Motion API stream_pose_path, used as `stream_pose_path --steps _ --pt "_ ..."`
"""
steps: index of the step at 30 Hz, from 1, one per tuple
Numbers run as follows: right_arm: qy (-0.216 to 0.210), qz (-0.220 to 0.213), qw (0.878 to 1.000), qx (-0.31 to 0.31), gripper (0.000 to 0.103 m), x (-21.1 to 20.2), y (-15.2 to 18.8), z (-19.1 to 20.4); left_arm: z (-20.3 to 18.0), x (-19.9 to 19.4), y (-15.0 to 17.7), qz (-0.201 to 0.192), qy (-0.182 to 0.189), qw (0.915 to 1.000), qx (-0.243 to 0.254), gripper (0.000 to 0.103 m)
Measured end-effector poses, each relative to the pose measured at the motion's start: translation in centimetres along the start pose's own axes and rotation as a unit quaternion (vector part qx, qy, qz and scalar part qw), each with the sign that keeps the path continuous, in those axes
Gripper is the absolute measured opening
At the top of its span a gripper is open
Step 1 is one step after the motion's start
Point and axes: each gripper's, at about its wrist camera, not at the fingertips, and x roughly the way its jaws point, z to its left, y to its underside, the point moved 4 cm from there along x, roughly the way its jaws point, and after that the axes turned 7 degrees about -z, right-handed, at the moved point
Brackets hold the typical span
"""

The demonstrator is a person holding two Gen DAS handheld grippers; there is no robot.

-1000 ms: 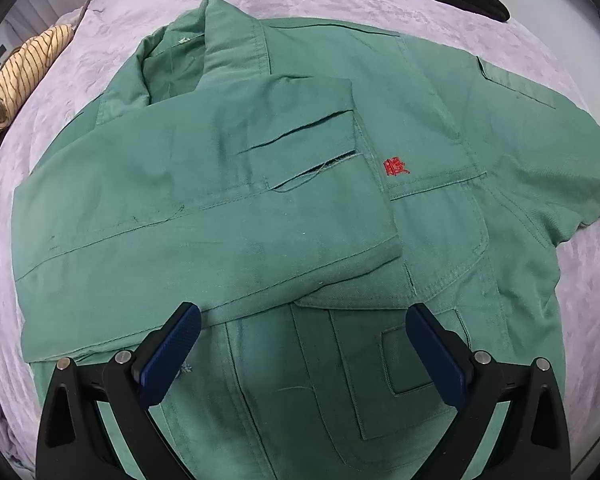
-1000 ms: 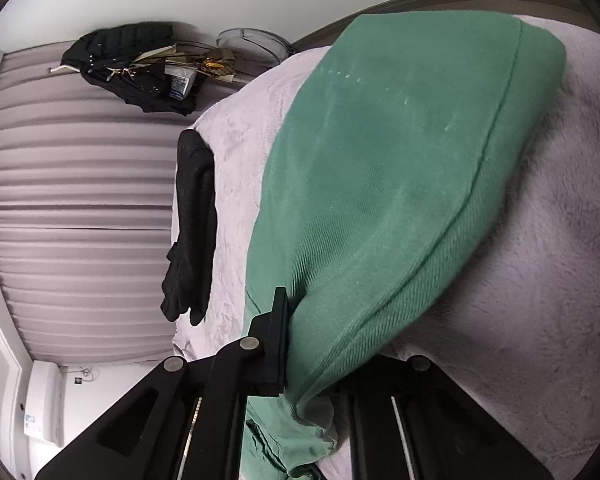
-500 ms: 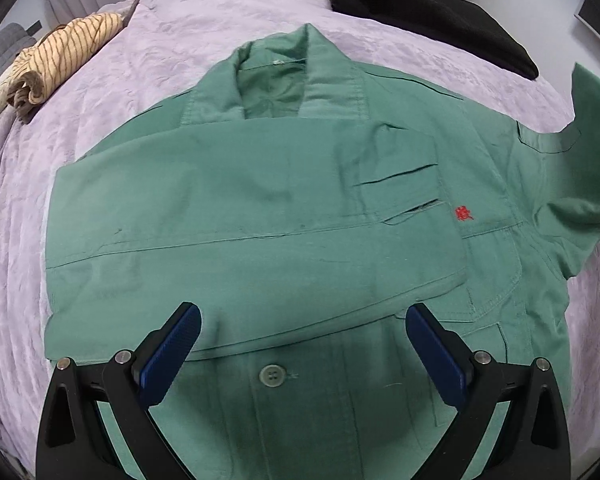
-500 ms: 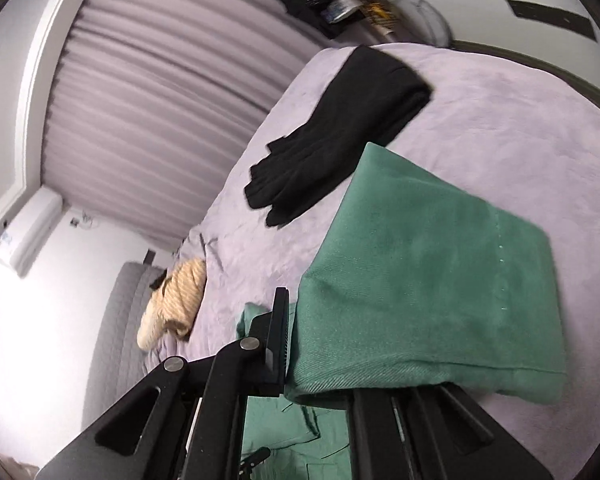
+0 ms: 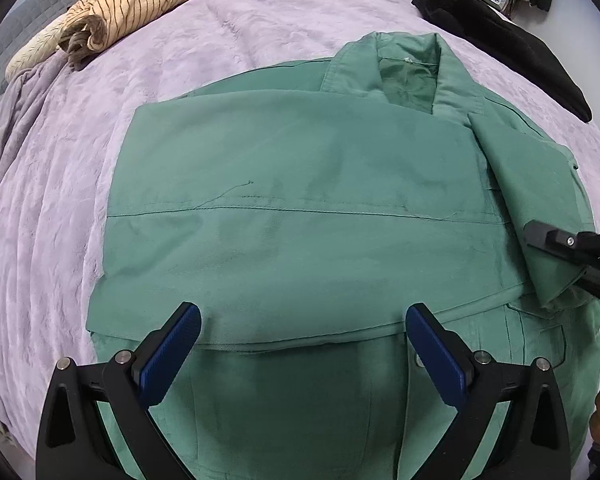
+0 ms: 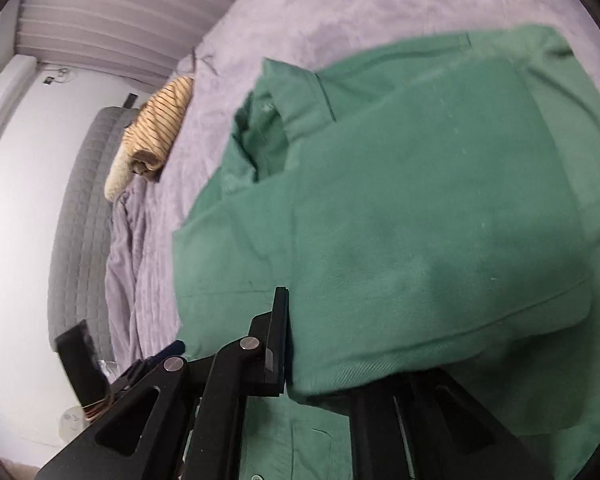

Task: Fold large clothes
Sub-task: 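Fold the held sleeve across the shirt front, open the right tool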

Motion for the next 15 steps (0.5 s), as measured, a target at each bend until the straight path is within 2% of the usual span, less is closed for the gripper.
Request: stream_pose_path --steps 1,2,4,8,9,10,11,13,15 --pt "0.015 0.01 1.0 0.009 0.021 0.4 0.2 -0.7 0.2 0.0 0.2 0.0 0.001 1.0 -0.001 0.103" --pt "0.02 0.012 1.0 0.019 0.04 0.3 0.5 -1.3 0.4 0.0 0.4 -0.001 0.002 1.0 -0.001 0.103" --pt "0.01 -0.01 0.999 0.037 0.064 -1.6 0.6 -2.0 1.2 -0.3 0.7 -0.003 0.005 1.0 -0.004 0.103" --pt "0.018 -0.085 0.992 0.096 0.066 -5.6 -0.6 -4.0 2.5 -0.4 0.7 -0.004 0.008 0.9998 -0.017 0.103" --pt "0.02 -0.1 0.987 0.121 0.066 -6.2 -1.0 -4.8 2.9 -0.5 0.6 -0.005 0.008 0.9998 -0.02 0.103" --pt "0.024 -0.112 0.983 0.146 0.053 -6.4 -1.5 -5.5 3.2 -0.6 0.6 -0.006 0.009 0.9997 -0.023 0.103" --pt "0.026 -0.122 0.98 0.158 0.014 -6.5 -2.0 -5.7 3.7 -0.7 0.6 -0.008 0.009 0.9996 -0.026 0.103" --pt "0.035 -0.135 0.981 0.135 0.011 -6.6 -3.3 -4.6 4.5 -1.0 0.4 -0.013 0.01 0.9994 -0.031 0.103" --pt "0.043 -0.145 0.987 0.046 0.011 -6.4 -4.4 -0.3 5.8 -1.4 0.2 -0.023 0.011 0.9988 -0.041 0.103"
